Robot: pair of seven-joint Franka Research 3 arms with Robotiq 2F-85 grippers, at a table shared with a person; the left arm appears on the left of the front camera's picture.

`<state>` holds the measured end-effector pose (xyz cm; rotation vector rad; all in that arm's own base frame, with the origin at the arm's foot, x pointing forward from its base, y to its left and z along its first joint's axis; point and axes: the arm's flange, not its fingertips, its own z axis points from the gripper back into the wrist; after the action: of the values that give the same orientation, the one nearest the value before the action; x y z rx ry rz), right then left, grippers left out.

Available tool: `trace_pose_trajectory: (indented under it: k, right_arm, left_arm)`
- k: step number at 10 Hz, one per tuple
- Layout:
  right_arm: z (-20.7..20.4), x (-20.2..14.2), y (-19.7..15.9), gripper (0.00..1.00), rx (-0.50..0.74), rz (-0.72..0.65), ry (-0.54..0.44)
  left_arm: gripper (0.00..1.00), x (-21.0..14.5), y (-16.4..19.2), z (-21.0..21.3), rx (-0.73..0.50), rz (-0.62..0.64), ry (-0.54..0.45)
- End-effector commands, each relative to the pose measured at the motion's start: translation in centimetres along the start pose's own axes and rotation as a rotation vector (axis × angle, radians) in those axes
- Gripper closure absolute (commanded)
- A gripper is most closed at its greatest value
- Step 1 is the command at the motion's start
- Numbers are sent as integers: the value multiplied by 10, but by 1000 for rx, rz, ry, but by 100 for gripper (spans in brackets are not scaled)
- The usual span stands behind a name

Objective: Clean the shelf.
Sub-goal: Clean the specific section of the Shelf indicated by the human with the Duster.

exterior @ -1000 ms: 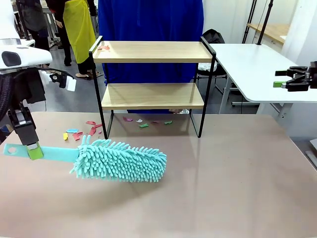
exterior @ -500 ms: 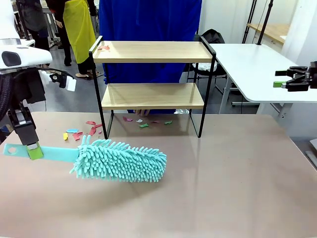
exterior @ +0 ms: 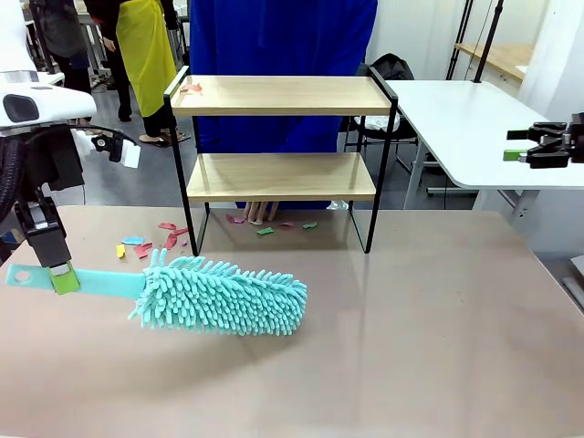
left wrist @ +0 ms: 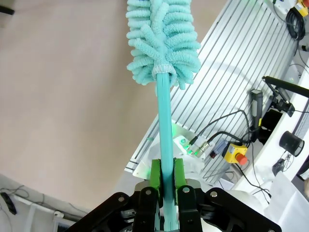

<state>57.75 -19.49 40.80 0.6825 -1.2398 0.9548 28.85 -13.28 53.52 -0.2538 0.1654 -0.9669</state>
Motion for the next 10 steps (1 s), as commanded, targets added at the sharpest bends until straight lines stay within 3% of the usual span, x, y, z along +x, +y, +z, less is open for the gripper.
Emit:
trace_pose_trajectory:
  k: [1, 9, 10]
  right_arm:
    - [-1, 3, 1, 0, 1, 4, -2]
    - [-1, 3, 1, 0, 1, 4, -2]
    - [-1, 3, 1, 0, 1, 4, -2]
  left_arm:
    - [87, 1, -1, 4, 6, 13, -11]
    - [87, 0, 0, 0, 0, 0, 0]
    - [87, 9, 0, 4, -99, 26, -94]
